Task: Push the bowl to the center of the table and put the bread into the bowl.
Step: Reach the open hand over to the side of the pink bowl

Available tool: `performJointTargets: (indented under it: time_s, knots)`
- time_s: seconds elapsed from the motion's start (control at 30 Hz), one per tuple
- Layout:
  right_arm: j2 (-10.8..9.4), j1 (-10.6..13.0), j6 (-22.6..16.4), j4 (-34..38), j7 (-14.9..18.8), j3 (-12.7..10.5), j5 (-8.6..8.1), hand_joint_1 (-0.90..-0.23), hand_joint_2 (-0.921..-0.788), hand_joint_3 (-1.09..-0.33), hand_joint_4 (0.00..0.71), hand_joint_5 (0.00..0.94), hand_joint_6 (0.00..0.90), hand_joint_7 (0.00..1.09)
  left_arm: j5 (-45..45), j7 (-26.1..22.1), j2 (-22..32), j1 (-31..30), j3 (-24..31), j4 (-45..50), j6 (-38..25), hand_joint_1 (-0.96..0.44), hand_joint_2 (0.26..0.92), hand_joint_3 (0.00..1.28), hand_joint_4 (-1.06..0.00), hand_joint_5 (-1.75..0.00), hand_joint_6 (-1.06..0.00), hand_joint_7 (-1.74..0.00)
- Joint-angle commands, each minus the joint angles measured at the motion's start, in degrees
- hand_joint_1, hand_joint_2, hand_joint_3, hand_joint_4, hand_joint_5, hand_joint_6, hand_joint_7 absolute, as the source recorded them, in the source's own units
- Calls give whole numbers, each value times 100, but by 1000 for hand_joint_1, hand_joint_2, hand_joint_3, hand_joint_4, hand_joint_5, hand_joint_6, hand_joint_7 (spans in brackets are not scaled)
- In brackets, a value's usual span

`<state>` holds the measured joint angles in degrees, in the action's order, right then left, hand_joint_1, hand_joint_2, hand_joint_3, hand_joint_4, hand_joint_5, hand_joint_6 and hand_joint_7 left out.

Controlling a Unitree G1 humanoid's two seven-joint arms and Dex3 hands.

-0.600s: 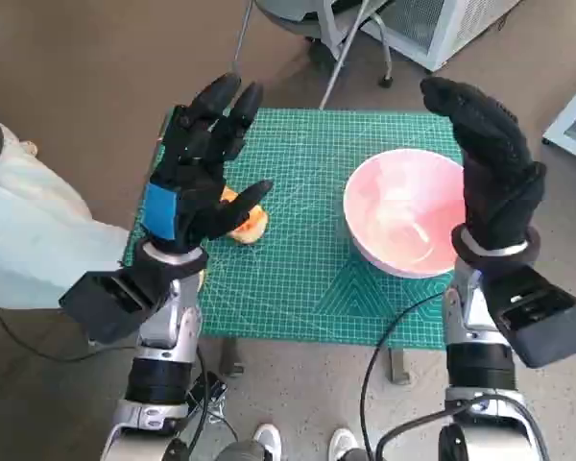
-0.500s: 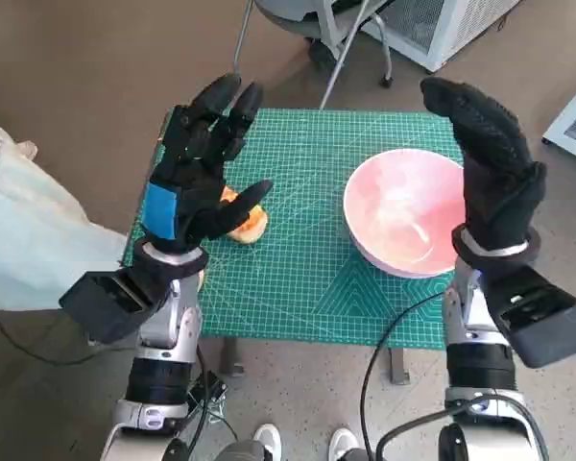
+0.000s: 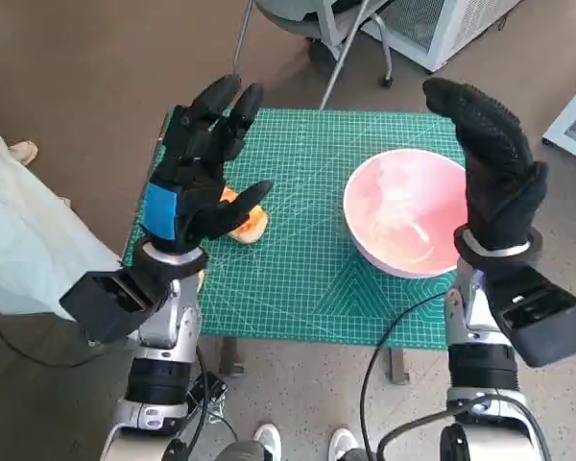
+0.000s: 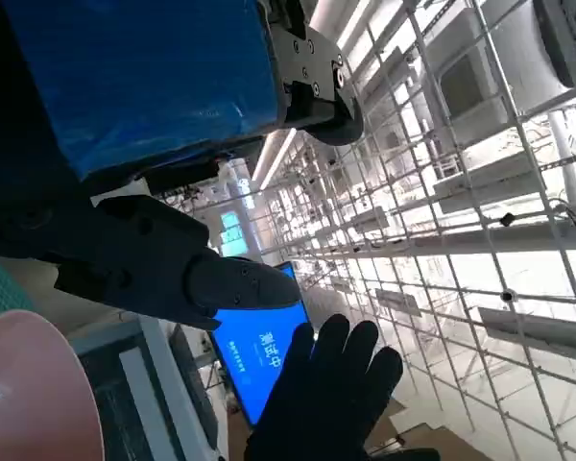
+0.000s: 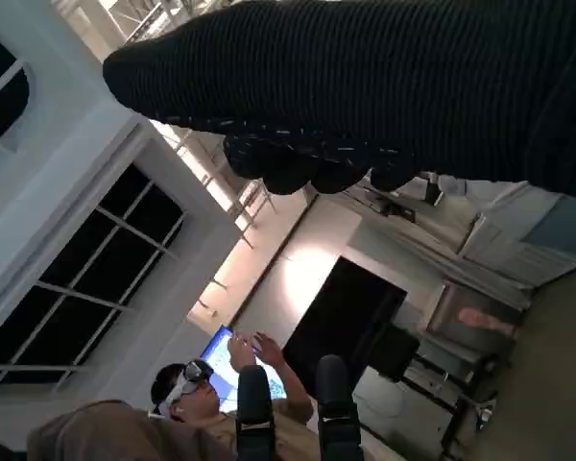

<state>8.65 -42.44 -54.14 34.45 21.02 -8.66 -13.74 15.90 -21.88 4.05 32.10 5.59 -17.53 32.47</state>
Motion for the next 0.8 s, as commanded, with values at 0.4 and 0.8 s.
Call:
performJointTargets:
  time_s: [0.4,0.8]
  knots:
    - [401,124,-69,623,290,-415,-403,-532,-921,-737,311,0,-1,762,-86,-5,57,-45,1,16,44,-234,921,174,-347,-2,-107,-610]
    - [913,268,-448,1861,-889,-1051,294,-488,-921,-799,300,0,-1,758,4,-49,64,-106,56,3,42,-223,921,173,-348,-2,-112,-604]
